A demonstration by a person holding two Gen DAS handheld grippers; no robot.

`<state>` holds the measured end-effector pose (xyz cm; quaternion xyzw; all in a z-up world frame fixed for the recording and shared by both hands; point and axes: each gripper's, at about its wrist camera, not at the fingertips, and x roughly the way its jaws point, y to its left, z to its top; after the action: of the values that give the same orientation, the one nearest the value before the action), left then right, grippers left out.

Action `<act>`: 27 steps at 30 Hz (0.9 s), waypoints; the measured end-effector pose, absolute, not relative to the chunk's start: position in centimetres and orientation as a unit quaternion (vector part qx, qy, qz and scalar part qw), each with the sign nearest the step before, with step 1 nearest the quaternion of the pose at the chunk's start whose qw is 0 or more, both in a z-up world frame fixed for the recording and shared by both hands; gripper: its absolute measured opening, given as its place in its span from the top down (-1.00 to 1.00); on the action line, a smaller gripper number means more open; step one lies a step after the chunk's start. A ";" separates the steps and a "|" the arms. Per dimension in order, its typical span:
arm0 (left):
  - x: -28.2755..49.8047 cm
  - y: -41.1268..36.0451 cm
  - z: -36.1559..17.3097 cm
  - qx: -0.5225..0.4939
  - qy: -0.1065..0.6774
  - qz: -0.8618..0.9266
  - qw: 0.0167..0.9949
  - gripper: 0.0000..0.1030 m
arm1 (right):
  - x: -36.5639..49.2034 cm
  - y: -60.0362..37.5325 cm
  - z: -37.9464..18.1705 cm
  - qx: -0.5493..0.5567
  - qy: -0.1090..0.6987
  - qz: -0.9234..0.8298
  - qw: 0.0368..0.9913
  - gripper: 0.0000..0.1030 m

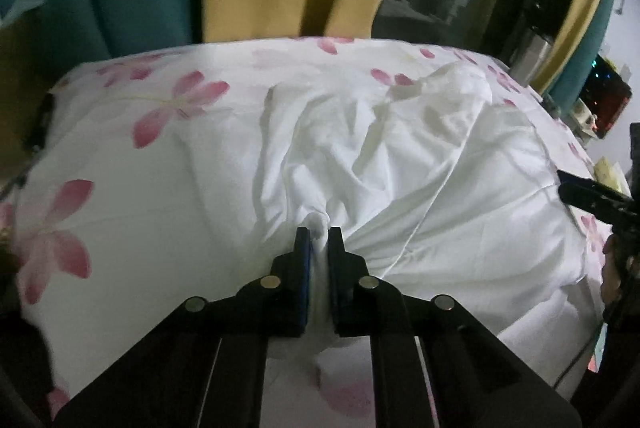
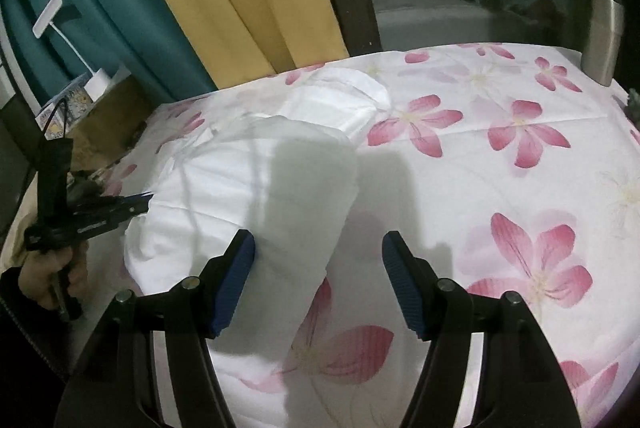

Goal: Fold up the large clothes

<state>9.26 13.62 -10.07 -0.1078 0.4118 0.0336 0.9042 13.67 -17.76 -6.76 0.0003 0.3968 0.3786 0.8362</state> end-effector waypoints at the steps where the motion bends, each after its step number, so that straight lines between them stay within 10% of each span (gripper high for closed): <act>1: 9.2 13.7 -9.6 -0.109 0.410 0.034 0.905 0.80 | 13.8 -17.5 -6.7 -0.003 0.394 0.379 0.837 -0.30; 6: 10.7 13.9 -7.2 -0.078 0.393 0.048 0.915 0.32 | 14.4 -17.0 -6.5 -0.010 0.389 0.379 0.840 -0.30; 17: 17.8 13.6 -11.3 -0.027 0.452 0.002 0.891 0.31 | 15.1 -17.3 -6.7 -0.004 0.392 0.367 0.843 -0.30; 19: 17.5 13.7 -11.4 -0.025 0.442 -0.016 0.896 0.46 | 15.4 -17.2 -6.8 -0.003 0.395 0.366 0.843 -0.30; 20: 17.4 13.8 -11.4 -0.023 0.436 -0.022 0.899 0.95 | 15.5 -17.2 -6.9 -0.003 0.395 0.366 0.843 -0.30; 27: 14.7 16.8 -9.2 -0.071 0.357 0.046 0.930 0.94 | 16.5 -15.7 -7.0 -0.010 0.399 0.370 0.839 -0.30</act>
<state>14.69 16.83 -9.17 -0.0707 0.3574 0.0458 0.9302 16.52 -15.69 -6.99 -0.0103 0.3987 0.3699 0.8391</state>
